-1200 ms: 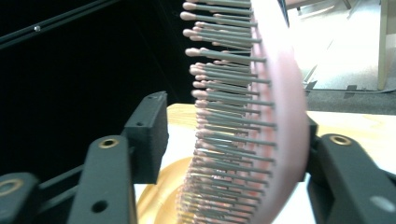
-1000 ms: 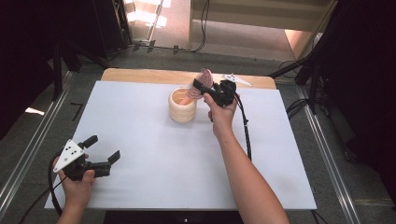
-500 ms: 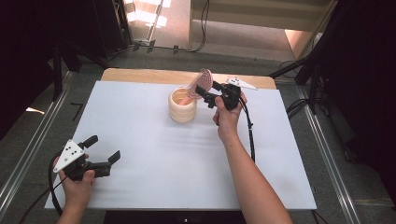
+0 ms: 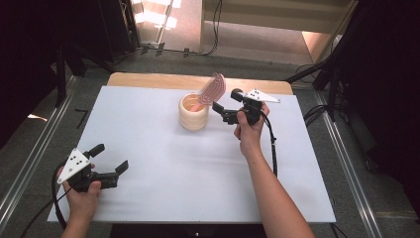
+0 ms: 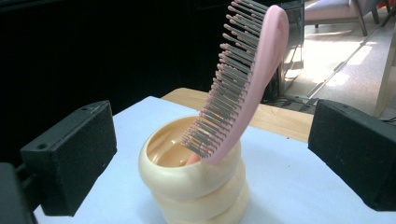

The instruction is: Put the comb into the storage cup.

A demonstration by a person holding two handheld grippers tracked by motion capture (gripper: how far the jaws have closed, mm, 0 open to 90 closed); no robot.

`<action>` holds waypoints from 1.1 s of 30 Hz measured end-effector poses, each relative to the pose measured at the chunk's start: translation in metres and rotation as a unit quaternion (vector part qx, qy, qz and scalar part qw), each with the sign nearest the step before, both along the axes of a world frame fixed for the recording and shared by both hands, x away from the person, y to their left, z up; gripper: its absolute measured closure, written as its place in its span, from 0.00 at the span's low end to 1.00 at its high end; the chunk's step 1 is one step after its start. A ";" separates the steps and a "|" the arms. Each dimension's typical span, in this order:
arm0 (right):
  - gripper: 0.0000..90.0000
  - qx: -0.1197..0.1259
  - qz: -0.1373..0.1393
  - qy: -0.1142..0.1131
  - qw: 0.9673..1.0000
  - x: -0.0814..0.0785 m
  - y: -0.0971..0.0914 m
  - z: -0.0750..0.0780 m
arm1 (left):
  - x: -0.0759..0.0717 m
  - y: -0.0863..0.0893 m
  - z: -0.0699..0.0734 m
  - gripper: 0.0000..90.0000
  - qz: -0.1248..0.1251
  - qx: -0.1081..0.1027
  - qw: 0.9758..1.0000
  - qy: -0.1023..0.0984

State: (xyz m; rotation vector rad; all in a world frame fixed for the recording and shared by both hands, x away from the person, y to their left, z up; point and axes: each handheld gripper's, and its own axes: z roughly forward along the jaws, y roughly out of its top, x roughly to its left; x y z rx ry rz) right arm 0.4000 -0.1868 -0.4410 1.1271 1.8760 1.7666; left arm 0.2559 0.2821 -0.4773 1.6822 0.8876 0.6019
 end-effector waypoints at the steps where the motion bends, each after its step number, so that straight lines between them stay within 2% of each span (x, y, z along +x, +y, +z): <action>1: 0.00 0.000 0.000 0.000 1.000 0.000 0.000 0.000 | 0.000 0.000 0.000 0.00 0.000 0.000 1.000 0.000; 13: 0.00 -0.011 -0.021 -0.015 1.000 -0.022 -0.019 -0.005 | 0.000 -0.001 0.000 0.00 -0.002 0.001 1.000 -0.002; 33: 0.00 -0.019 -0.029 -0.030 0.999 -0.048 -0.043 -0.005 | 0.000 -0.004 0.000 0.00 -0.004 0.002 1.000 -0.001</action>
